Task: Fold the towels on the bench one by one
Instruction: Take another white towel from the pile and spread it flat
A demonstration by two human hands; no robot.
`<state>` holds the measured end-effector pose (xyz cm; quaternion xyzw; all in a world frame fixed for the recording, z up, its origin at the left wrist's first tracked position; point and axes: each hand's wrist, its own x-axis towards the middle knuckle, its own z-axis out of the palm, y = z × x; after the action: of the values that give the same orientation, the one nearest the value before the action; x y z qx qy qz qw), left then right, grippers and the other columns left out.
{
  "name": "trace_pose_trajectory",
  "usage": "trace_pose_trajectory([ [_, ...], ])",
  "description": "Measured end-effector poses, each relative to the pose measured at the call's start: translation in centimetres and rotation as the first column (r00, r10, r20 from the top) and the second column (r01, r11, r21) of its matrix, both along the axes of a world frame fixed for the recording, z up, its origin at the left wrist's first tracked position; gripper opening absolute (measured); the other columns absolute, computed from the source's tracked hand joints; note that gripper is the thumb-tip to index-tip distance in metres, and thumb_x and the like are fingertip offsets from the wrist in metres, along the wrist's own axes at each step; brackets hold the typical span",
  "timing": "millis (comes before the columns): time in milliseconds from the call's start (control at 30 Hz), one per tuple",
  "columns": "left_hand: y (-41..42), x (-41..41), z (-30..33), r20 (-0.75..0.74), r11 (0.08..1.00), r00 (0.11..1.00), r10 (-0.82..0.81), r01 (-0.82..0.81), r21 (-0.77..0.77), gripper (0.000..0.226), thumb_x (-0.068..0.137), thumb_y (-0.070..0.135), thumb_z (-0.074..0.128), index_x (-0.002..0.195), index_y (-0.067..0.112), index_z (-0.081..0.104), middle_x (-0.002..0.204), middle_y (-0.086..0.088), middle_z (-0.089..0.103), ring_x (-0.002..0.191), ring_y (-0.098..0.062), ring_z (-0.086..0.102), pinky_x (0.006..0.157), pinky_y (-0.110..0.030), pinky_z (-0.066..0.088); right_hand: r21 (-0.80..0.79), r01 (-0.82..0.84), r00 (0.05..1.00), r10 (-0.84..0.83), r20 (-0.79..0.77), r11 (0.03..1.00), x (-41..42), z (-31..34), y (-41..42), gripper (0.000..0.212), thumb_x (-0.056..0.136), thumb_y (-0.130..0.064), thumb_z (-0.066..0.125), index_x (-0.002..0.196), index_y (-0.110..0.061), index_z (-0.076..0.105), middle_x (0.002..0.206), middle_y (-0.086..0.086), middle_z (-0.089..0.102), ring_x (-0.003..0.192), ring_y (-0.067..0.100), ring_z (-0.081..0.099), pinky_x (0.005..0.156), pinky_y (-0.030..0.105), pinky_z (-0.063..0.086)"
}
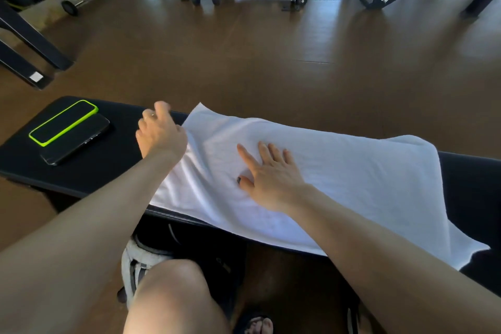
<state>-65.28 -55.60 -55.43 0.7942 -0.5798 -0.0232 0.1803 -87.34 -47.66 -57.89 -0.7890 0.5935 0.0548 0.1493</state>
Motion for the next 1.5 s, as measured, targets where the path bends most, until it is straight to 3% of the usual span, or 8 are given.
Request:
trace_pose_trajectory([
  [67, 0.2, -0.7, -0.3, 0.155, 0.950, 0.939, -0.308, 0.313, -0.005, 0.043, 0.095, 0.018, 0.055, 0.137, 0.021, 0.047, 0.140, -0.012, 0.048, 0.124, -0.036, 0.047, 0.100, -0.045, 0.039, -0.007, -0.004, 1.000, 0.004, -0.010, 1.000, 0.1, -0.1, -0.1, 0.067, 0.102, -0.056, 0.023, 0.158, -0.039, -0.012, 0.167, 0.013, -0.006, 0.153, 0.033, -0.005, 0.121, 0.055, 0.000],
  [167, 0.1, -2.3, -1.4, 0.055, 0.782, 0.796, -0.603, 0.576, 0.239, 0.047, 0.105, 0.038, 0.042, 0.152, 0.032, 0.041, 0.164, -0.002, 0.029, 0.148, -0.026, 0.029, 0.119, -0.042, 0.028, -0.006, -0.013, 1.000, 0.013, -0.024, 1.000, 0.2, -0.2, -0.1, 0.065, 0.103, -0.055, 0.021, 0.158, -0.038, -0.010, 0.167, 0.013, -0.007, 0.153, 0.033, -0.006, 0.121, 0.055, -0.001],
  [367, 0.2, -0.6, -3.4, 0.050, 0.790, 0.881, -0.470, 0.394, 0.470, 0.056, 0.104, 0.057, 0.016, 0.158, 0.049, 0.004, 0.169, 0.013, -0.009, 0.156, -0.011, -0.010, 0.126, -0.039, -0.005, 0.004, -0.024, 0.999, 0.024, -0.030, 1.000, -0.3, -0.4, 0.1, 0.063, 0.103, -0.057, 0.018, 0.159, -0.037, -0.004, 0.167, 0.012, -0.014, 0.153, 0.031, -0.011, 0.122, 0.053, -0.004],
  [533, 1.9, 1.7, -2.7, -0.044, 0.852, 0.942, -0.334, 0.321, 0.413, 0.056, 0.106, 0.056, 0.020, 0.160, 0.044, 0.012, 0.171, 0.007, -0.001, 0.157, -0.017, -0.004, 0.126, -0.042, -0.001, 0.005, -0.030, 0.999, 0.030, -0.016, 1.000, -0.3, -0.4, 0.2, 0.062, 0.103, -0.056, 0.016, 0.159, -0.036, -0.002, 0.166, 0.013, -0.015, 0.153, 0.033, -0.012, 0.121, 0.054, -0.005],
  [700, 6.9, 2.3, -1.9, 0.088, 0.807, 0.848, -0.522, 0.458, 0.372, 0.061, 0.104, 0.056, 0.026, 0.160, 0.038, 0.010, 0.170, 0.001, -0.003, 0.156, -0.019, -0.007, 0.127, -0.041, -0.001, -0.032, -0.011, 0.999, 0.010, -0.049, 0.999, 0.0, -0.1, 0.6, 0.062, 0.104, -0.056, 0.018, 0.160, -0.035, 0.001, 0.167, 0.014, -0.010, 0.154, 0.032, -0.009, 0.122, 0.055, -0.002],
  [1000, 9.5, 5.8, -3.7, 0.082, 0.740, 0.802, -0.592, 0.500, 0.449, 0.110, 0.067, 0.098, -0.006, 0.159, 0.037, -0.013, 0.168, 0.007, -0.021, 0.155, -0.012, -0.017, 0.127, -0.039, -0.002, -0.185, -0.258, 0.966, 0.258, -0.023, 0.948, 4.1, -2.1, 8.1, 0.073, 0.096, -0.059, 0.014, 0.161, -0.028, 0.007, 0.166, 0.022, -0.001, 0.153, 0.041, 0.002, 0.121, 0.060, 0.002],
  [1200, 10.4, 8.5, -3.5, 0.117, 0.711, 0.763, -0.636, 0.521, 0.472, 0.106, 0.065, 0.099, -0.011, 0.154, 0.043, -0.019, 0.167, 0.011, -0.020, 0.155, -0.012, -0.014, 0.128, -0.039, 0.002, -0.233, -0.325, 0.945, 0.312, -0.092, 0.916, 1.2, -2.0, 10.1, 0.086, 0.096, -0.032, 0.057, 0.161, -0.027, 0.000, 0.166, 0.019, -0.008, 0.153, 0.040, -0.003, 0.121, 0.061, 0.001],
  [1500, 11.8, 9.9, -3.4, 0.147, 0.698, 0.758, -0.636, 0.483, 0.528, 0.091, 0.071, 0.092, -0.017, 0.147, 0.044, -0.032, 0.165, 0.005, -0.027, 0.155, -0.016, -0.016, 0.127, -0.040, -0.002, -0.150, -0.137, 0.985, 0.119, -0.122, 0.979, -8.1, -0.7, 12.7, 0.081, 0.096, -0.059, 0.042, 0.159, -0.038, -0.005, 0.168, 0.006, -0.008, 0.155, 0.029, -0.005, 0.122, 0.057, 0.004],
])
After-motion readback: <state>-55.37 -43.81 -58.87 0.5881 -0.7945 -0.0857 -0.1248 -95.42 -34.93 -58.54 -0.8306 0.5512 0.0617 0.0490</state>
